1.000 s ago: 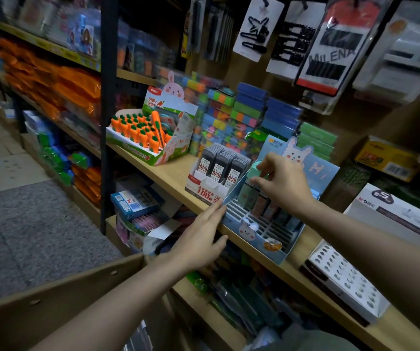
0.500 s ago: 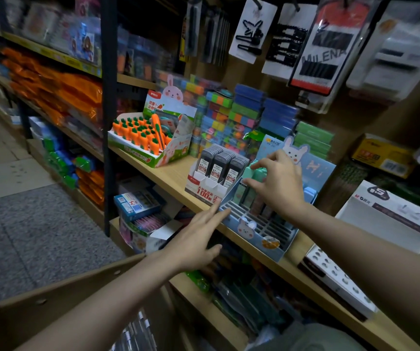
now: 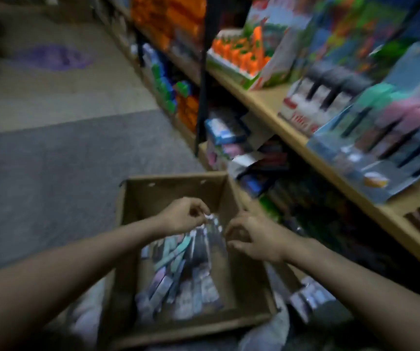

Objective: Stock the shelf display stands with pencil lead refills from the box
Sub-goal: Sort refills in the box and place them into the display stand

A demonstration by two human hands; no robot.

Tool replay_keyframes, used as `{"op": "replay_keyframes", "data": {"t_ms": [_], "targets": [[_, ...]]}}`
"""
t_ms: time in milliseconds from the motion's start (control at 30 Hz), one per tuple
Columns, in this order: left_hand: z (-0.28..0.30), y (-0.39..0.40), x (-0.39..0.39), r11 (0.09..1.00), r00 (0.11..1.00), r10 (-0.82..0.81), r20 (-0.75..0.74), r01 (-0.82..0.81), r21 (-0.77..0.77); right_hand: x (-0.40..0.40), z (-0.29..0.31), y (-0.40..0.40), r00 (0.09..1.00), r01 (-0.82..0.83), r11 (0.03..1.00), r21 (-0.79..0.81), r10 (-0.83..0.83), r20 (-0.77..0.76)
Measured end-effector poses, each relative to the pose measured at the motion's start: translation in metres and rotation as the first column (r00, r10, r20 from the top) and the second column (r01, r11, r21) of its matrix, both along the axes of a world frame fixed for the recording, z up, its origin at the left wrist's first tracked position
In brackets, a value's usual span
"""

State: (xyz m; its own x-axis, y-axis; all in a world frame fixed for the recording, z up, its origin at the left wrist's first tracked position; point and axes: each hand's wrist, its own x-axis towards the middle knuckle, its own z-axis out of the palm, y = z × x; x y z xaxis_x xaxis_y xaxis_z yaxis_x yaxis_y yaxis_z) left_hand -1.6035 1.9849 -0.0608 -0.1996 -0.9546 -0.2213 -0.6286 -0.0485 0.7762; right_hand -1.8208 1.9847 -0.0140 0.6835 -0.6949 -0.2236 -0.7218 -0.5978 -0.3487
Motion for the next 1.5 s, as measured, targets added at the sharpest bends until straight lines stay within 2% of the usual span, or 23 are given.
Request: {"op": "replay_keyframes", "data": {"t_ms": [133, 267, 400, 467, 633, 700, 800, 967, 1067, 1133, 1200, 1300, 1367, 1433, 1500], "targets": [[-0.070, 0.046, 0.028, 0.949, 0.977, 0.205, 0.061, -0.213, 0.231, 0.032, -0.076, 0.010, 0.995, 0.024, 0.965, 0.261, 0.003, -0.102], [-0.133, 0.088, 0.025, 0.787, 0.870, 0.488, 0.076, -0.476, 0.393, 0.047, -0.134, 0.007, 0.979, 0.166, 0.928, 0.333, -0.115, -0.166], [-0.174, 0.104, 0.014, 0.678, 0.819, 0.558, 0.135, -0.544, 0.494, 0.046, -0.179, 0.004, 0.928, 0.364, 0.856, 0.366, -0.302, -0.217], [-0.180, 0.095, 0.014, 0.677, 0.817, 0.557, 0.149, -0.550, 0.489, 0.044, -0.199, 0.003, 0.895, 0.437, 0.813, 0.384, -0.349, -0.279], [-0.188, 0.070, 0.016, 0.808, 0.876, 0.411, 0.252, -0.478, 0.344, 0.042, -0.235, 0.004, 0.842, 0.528, 0.758, 0.383, -0.408, -0.353], [-0.195, 0.068, 0.015, 0.820, 0.875, 0.394, 0.280, -0.473, 0.323, 0.044, -0.245, 0.006, 0.834, 0.541, 0.768, 0.344, -0.436, -0.338], [-0.203, 0.066, 0.011, 0.793, 0.830, 0.480, 0.284, -0.549, 0.264, 0.049, -0.254, 0.008, 0.838, 0.535, 0.795, 0.285, -0.456, -0.300], [-0.206, 0.060, 0.002, 0.791, 0.820, 0.557, 0.130, -0.572, 0.217, 0.047, -0.253, 0.003, 0.789, 0.614, 0.748, 0.252, -0.598, -0.145], [-0.204, 0.058, -0.007, 0.755, 0.786, 0.618, -0.012, -0.588, 0.290, 0.053, -0.250, 0.003, 0.679, 0.650, 0.614, 0.447, -0.734, 0.020], [-0.197, 0.055, -0.013, 0.721, 0.760, 0.645, -0.077, -0.572, 0.392, 0.058, -0.245, 0.004, 0.622, 0.572, 0.523, 0.632, -0.779, 0.081], [-0.192, 0.055, -0.015, 0.720, 0.780, 0.617, -0.103, -0.506, 0.475, 0.065, -0.240, 0.004, 0.627, 0.430, 0.476, 0.767, -0.768, 0.126], [-0.188, 0.058, -0.015, 0.747, 0.812, 0.578, -0.078, -0.488, 0.452, 0.069, -0.237, 0.003, 0.649, 0.310, 0.428, 0.849, -0.748, 0.140], [-0.189, 0.060, -0.013, 0.712, 0.771, 0.635, -0.061, -0.552, 0.433, 0.066, -0.242, 0.004, 0.683, 0.381, 0.484, 0.787, -0.721, 0.113], [-0.192, 0.059, -0.010, 0.642, 0.698, 0.714, -0.055, -0.621, 0.449, 0.058, -0.250, 0.005, 0.772, 0.504, 0.644, 0.575, -0.635, 0.035], [-0.197, 0.059, -0.008, 0.591, 0.648, 0.760, -0.053, -0.655, 0.470, 0.053, -0.256, 0.009, 0.853, 0.499, 0.762, 0.413, -0.516, -0.080]]}}
